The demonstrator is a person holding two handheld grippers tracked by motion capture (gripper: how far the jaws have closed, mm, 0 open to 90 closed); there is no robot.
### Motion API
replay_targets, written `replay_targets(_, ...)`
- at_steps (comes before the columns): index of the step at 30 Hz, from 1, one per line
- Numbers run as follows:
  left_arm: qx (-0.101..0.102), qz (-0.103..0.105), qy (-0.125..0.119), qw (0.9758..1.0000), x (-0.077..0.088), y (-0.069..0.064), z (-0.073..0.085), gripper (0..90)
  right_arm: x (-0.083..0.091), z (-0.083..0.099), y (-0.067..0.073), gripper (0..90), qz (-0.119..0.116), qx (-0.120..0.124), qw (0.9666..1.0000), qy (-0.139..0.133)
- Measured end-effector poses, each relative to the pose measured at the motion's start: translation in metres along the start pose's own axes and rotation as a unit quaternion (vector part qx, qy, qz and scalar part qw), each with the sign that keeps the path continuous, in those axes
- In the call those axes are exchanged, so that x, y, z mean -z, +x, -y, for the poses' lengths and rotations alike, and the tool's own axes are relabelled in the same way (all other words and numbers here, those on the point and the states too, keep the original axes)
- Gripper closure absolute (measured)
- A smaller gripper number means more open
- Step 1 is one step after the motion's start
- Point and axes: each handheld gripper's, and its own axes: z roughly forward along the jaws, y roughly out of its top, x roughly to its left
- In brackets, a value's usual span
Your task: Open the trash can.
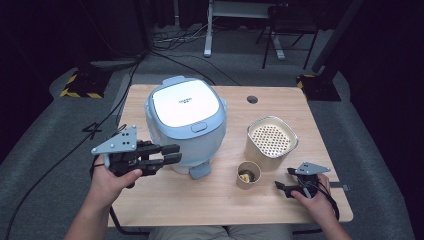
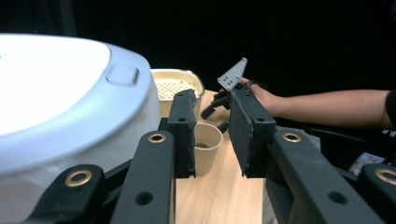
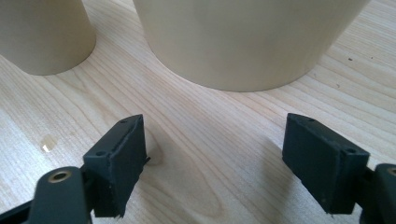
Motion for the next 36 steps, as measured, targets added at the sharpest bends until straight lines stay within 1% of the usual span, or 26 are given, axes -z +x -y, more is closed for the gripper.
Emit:
replay_targets(2,-0.004,-0.008,-0.002,1.0,-0.003,0.004,-0.009,71.9,0.0,0.0,0.0,22.0,0.0,0.0,1.0,0.0)
replay_targets(3,-0.004,-0.008,-0.002,1.0,-0.003,0.004,-0.009,71.9,0.0,0.0,0.0,22.0,0.0,0.0,1.0,0.0)
replay_targets(4,-0.01,-0.009,-0.004,0.9999,-0.005,0.006,-0.015,72.4,0.0,0.0,0.0,22.0,0.0,0.0,1.0,0.0)
replay_targets(5,-0.01,-0.009,-0.004,0.9999,-0.005,0.006,-0.015,73.1,0.0,0.0,0.0,22.0,0.0,0.0,1.0,0.0)
replay_targets(6,-0.013,-0.007,-0.005,0.9999,-0.009,0.007,-0.021,73.9,0.0,0.0,0.0,22.1,0.0,0.0,1.0,0.0)
replay_targets(7,-0.013,-0.007,-0.005,0.9999,-0.009,0.007,-0.021,74.5,0.0,0.0,0.0,22.1,0.0,0.0,1.0,0.0)
replay_targets(8,-0.016,-0.005,-0.005,0.9999,-0.013,0.01,-0.026,75.2,0.0,0.0,0.001,22.1,0.003,-0.001,1.0,0.0)
replay_targets(9,-0.016,-0.005,-0.005,0.9999,-0.013,0.01,-0.026,76.4,0.0,0.0,0.001,22.1,0.003,-0.001,1.0,0.0)
replay_targets(10,-0.015,-0.004,0.0,0.9999,-0.017,0.014,-0.03,77.3,0.0,0.0,0.001,22.1,0.004,-0.002,1.0,0.0)
replay_targets(11,-0.015,-0.004,0.0,0.9999,-0.017,0.014,-0.03,78.3,0.0,0.0,0.001,22.1,0.004,-0.002,1.0,0.0)
replay_targets(13,-0.012,-0.007,0.003,0.9999,-0.02,0.02,-0.034,80.0,0.0,0.0,0.001,22.1,0.004,-0.002,1.0,0.001)
replay_targets(14,-0.006,-0.027,0.012,0.9995,-0.025,0.025,-0.037,80.1,0.0,0.0,0.001,22.1,0.004,-0.002,1.0,0.001)
replay_targets(15,-0.006,-0.027,0.012,0.9995,-0.025,0.025,-0.037,79.9,0.0,0.0,0.001,22.1,0.004,-0.002,1.0,0.001)
replay_targets(16,-0.002,-0.067,0.03,0.9973,-0.029,0.029,-0.038,79.3,0.0,0.0,0.001,22.3,0.004,-0.002,1.0,0.0)
replay_targets(17,-0.002,-0.067,0.03,0.9973,-0.029,0.029,-0.038,79.2,0.0,0.0,0.001,22.3,0.004,-0.002,1.0,0.0)
replay_targets(18,0.0,-0.073,0.037,0.9967,-0.036,0.032,-0.039,79.4,0.0,0.0,0.001,22.4,0.003,-0.002,1.0,-0.001)
replay_targets(19,0.0,-0.073,0.037,0.9967,-0.036,0.032,-0.039,79.7,0.0,0.0,0.001,22.4,0.003,-0.002,1.0,-0.001)
replay_targets(20,0.002,-0.07,0.038,0.9968,-0.039,0.033,-0.039,79.7,0.0,0.0,0.001,22.4,0.003,-0.002,1.0,-0.001)
replay_targets(22,0.0,-0.067,0.044,0.9968,-0.045,0.035,-0.04,81.5,0.0,0.0,0.001,22.4,0.004,-0.002,1.0,0.0)
replay_targets(27,0.001,-0.06,0.053,0.9968,-0.052,0.037,-0.041,85.1,0.0,0.0,0.001,22.4,0.004,-0.002,1.0,0.0)
replay_targets(28,0.0,-0.064,0.059,0.9963,-0.055,0.039,-0.041,85.4,0.0,0.0,0.001,22.4,0.004,-0.002,1.0,0.0)
replay_targets(29,0.0,-0.064,0.059,0.9963,-0.055,0.039,-0.041,85.6,0.0,0.0,0.001,22.4,0.004,-0.002,1.0,0.0)
replay_targets(32,0.0,-0.074,0.069,0.9948,-0.059,0.041,-0.041,86.3,0.0,0.0,0.001,22.4,0.004,-0.002,1.0,0.0)
replay_targets(35,-0.003,-0.078,0.074,0.9942,-0.061,0.04,-0.041,87.0,0.0,0.0,0.001,22.7,0.003,-0.002,1.0,-0.001)
replay_targets(36,-0.008,-0.084,0.078,0.9934,-0.061,0.039,-0.042,86.8,0.0,0.0,0.001,22.7,0.003,-0.002,1.0,-0.001)
